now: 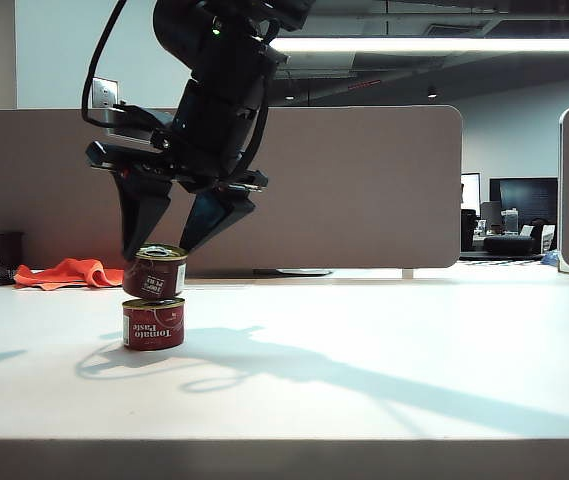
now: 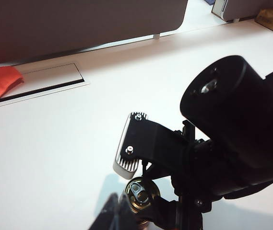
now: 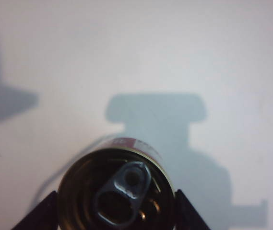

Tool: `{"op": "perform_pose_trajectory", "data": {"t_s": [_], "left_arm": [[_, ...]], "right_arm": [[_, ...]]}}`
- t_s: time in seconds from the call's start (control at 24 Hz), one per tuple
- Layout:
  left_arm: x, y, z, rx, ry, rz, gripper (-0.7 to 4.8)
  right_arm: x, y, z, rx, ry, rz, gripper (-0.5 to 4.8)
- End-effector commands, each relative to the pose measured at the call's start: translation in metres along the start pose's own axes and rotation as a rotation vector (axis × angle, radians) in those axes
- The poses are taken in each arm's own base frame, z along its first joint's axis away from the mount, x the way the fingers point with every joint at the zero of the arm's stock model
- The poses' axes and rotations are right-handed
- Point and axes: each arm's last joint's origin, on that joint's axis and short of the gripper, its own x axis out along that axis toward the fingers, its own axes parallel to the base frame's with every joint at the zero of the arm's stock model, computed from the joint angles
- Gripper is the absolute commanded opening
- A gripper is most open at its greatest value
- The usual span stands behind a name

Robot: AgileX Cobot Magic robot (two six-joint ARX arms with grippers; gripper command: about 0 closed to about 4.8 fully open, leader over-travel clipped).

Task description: Stack a can of tomatoes on the right onto the can of tomatoes on the left.

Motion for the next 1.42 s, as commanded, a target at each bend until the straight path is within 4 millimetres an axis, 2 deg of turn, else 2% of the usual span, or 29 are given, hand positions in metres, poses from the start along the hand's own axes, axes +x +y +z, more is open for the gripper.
{"op": "perform_pose_trajectory", "data": {"t_s": [0.04, 0.37, 0.5, 0.54, 0.58, 0.62, 0.67, 0.71, 0.75, 0.87, 0.92, 1.12, 1.21, 1.25, 1.42], "left_arm": [[-0.001, 0.0, 0.002, 0.005, -0.015, 0.001, -0.05], [-0.001, 0.0, 0.0, -0.001, 0.005, 0.0, -0.05], [-0.001, 0.0, 0.0, 0.0, 0.004, 0.0, -0.05], [-0.001, 0.0, 0.0, 0.0, 0.004, 0.0, -0.05], [-0.001, 0.0, 0.0, 0.002, 0.002, 0.001, -0.05], [-0.001, 0.0, 0.0, 0.006, 0.002, 0.001, -0.05], [-0.001, 0.0, 0.0, 0.023, 0.004, 0.0, -0.05], [-0.001, 0.0, 0.0, 0.037, 0.005, 0.0, -0.05], [-0.001, 0.0, 0.0, 0.052, 0.006, 0.0, -0.05], [-0.005, -0.001, 0.0, 0.056, 0.001, 0.001, -0.05], [-0.01, -0.003, 0.0, 0.059, -0.011, 0.009, -0.05], [-0.031, -0.007, -0.006, 0.071, -0.067, 0.087, -0.05], [-0.039, -0.01, -0.012, 0.077, -0.089, 0.099, -0.05], [-0.046, -0.012, -0.02, 0.081, -0.109, 0.1, -0.05], [-0.062, -0.018, -0.044, 0.083, -0.163, 0.106, -0.05]], "right_arm": [[-0.005, 0.001, 0.006, -0.005, -0.042, 0.001, 3.36], [-0.007, 0.001, 0.006, -0.005, -0.043, 0.001, 3.4], [-0.023, -0.001, 0.009, -0.003, -0.056, -0.012, 3.37], [-0.034, -0.004, 0.012, 0.002, -0.071, -0.021, 3.35], [-0.055, -0.008, 0.016, 0.003, -0.102, -0.061, 2.65], [-0.068, -0.012, 0.018, -0.001, -0.12, -0.082, 1.74], [-0.085, -0.017, 0.019, -0.005, -0.136, -0.111, 0.57], [-0.099, -0.019, 0.02, 0.002, -0.153, -0.131, 0.08], [-0.116, -0.023, 0.02, 0.013, -0.175, -0.154, -0.07], [-0.161, -0.035, 0.017, 0.055, -0.227, -0.225, -0.06], [-0.193, -0.044, 0.012, 0.078, -0.258, -0.257, -0.06], [-0.263, -0.054, -0.015, 0.128, -0.369, -0.322, -0.06], [-0.288, -0.054, -0.033, 0.143, -0.416, -0.347, -0.06], [-0.307, -0.052, -0.052, 0.156, -0.447, -0.373, -0.06], [-0.34, -0.039, -0.105, 0.176, -0.513, -0.413, -0.06]]}}
